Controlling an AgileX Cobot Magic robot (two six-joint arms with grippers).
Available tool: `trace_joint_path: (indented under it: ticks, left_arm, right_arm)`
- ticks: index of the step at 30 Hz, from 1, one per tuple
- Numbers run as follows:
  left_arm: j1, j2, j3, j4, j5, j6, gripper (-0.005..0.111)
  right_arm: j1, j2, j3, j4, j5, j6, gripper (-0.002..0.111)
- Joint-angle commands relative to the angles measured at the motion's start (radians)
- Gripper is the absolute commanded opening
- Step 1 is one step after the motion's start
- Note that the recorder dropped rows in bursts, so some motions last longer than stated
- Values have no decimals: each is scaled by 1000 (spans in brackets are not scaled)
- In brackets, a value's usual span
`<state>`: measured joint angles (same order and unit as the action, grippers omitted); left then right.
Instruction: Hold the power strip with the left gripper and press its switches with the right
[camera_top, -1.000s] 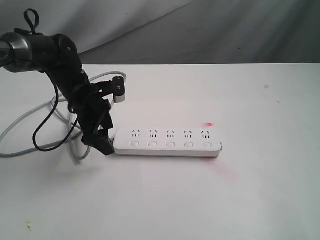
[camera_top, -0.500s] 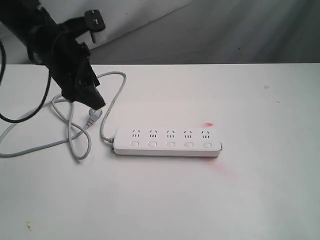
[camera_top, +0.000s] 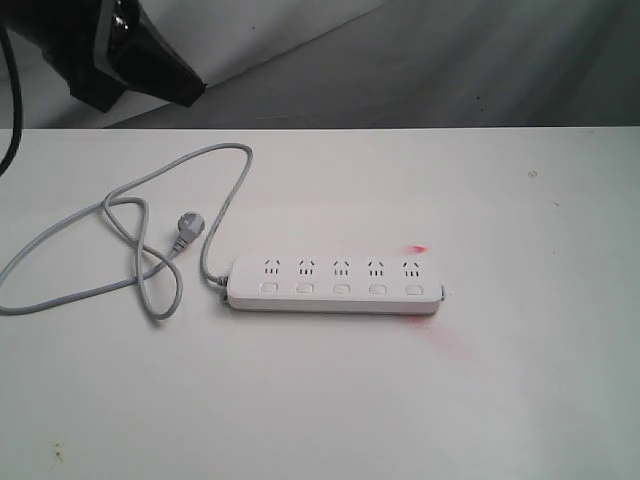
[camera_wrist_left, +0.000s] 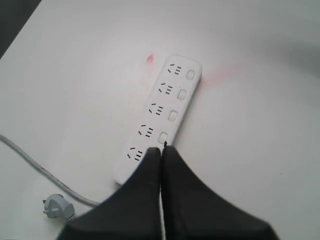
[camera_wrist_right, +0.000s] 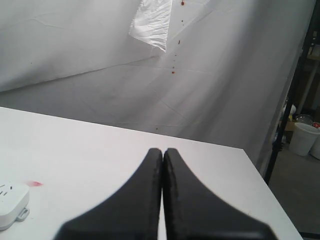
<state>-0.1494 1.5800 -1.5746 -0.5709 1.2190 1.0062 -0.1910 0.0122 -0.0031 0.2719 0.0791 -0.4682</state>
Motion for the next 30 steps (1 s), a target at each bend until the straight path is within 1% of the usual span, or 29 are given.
trace_joint_path:
  ticks: [1, 5, 8, 10, 13, 17, 18, 21, 24, 28, 30]
  left_arm:
    - [0, -13, -1, -23, 2, -11, 1]
    - [11, -19, -1, 98, 2, -13, 1]
    - [11, -50, 1, 158, 2, -40, 1]
    - [9, -88, 1, 217, 2, -117, 1]
    - [9, -179, 28, 251, 2, -224, 1]
    - [9, -337, 123, 339, 2, -358, 1]
    - [9, -376, 154, 366, -22, -389, 1]
    - [9, -531, 294, 442, -162, -464, 1]
    - [9, -683, 464, 484, -365, -528, 1]
    - [11, -870, 739, 511, -735, -572, 1]
    - [11, -949, 887, 511, -902, -621, 1]
  right_arm:
    - [-7, -6, 3, -8, 0, 6, 0]
    - [-7, -6, 3, -8, 0, 6, 0]
    - [-7, -6, 3, -8, 0, 6, 0]
    - [-7, -6, 3, -8, 0, 6, 0]
    - [-7, -6, 3, -8, 0, 6, 0]
    - [-7, -6, 3, -8, 0, 6, 0]
    - [-7, -6, 3, -8, 0, 6, 0]
    - [-7, -6, 3, -8, 0, 6, 0]
    - [-7, -6, 3, -8, 0, 6, 0]
    - [-7, -6, 3, -8, 0, 6, 0]
    - [-7, -6, 3, -8, 0, 6, 0]
